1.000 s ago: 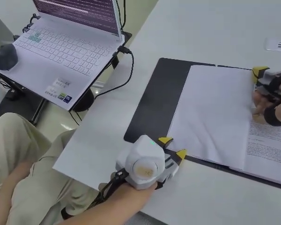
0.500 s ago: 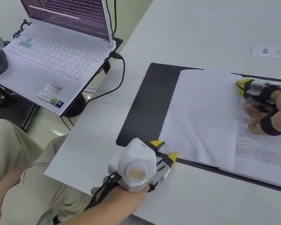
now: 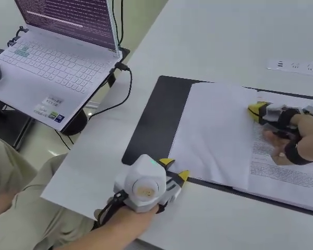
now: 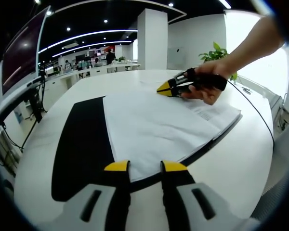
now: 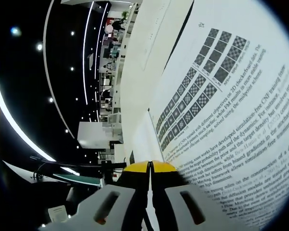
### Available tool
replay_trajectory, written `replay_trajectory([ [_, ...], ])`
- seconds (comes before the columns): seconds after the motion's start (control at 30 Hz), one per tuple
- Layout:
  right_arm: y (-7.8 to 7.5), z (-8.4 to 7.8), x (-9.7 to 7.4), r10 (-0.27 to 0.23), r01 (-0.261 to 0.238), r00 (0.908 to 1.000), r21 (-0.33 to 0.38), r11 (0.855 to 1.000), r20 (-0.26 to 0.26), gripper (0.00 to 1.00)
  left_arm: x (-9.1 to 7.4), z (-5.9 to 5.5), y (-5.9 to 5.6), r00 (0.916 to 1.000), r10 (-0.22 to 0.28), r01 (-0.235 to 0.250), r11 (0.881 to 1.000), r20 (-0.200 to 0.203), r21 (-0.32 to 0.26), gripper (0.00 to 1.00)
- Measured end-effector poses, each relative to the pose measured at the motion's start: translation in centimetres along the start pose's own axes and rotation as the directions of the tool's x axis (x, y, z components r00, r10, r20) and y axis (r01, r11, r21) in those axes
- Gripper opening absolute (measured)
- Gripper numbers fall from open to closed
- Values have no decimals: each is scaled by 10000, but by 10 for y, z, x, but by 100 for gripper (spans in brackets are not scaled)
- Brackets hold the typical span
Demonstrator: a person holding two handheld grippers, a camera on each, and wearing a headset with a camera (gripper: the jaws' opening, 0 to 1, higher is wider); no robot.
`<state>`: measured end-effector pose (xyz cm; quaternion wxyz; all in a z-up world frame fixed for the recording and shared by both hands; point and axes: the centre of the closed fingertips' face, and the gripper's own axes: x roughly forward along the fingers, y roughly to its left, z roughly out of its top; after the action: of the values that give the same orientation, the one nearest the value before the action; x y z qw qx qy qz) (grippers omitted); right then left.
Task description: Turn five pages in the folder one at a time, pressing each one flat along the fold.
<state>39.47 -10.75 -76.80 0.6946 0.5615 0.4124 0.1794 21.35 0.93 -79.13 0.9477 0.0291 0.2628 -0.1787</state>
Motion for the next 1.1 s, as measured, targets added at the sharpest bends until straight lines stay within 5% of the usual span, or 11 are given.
replay_trajectory([
  [0.43,-3,-34,-23,4,5,9969,124,9999,-792,0,0,0,1,9999,-9,9,10000,-101,13,24],
  [0.53,-4,-49,-28,24,-28,9892,-22,10000,-1466,0,1,0,1,9999,-21,21,10000,-115,51,24],
  [0.67,-8,-62,-34,-22,-25,9847,-267,9996,-1744,0,0,0,0,9999,-25,25,10000,-101,64,24],
  [1.1,-19,-82,-55,-88,48,9817,-215,9998,-1900,0,0,1,0,9999,-12,13,10000,-119,74,24],
])
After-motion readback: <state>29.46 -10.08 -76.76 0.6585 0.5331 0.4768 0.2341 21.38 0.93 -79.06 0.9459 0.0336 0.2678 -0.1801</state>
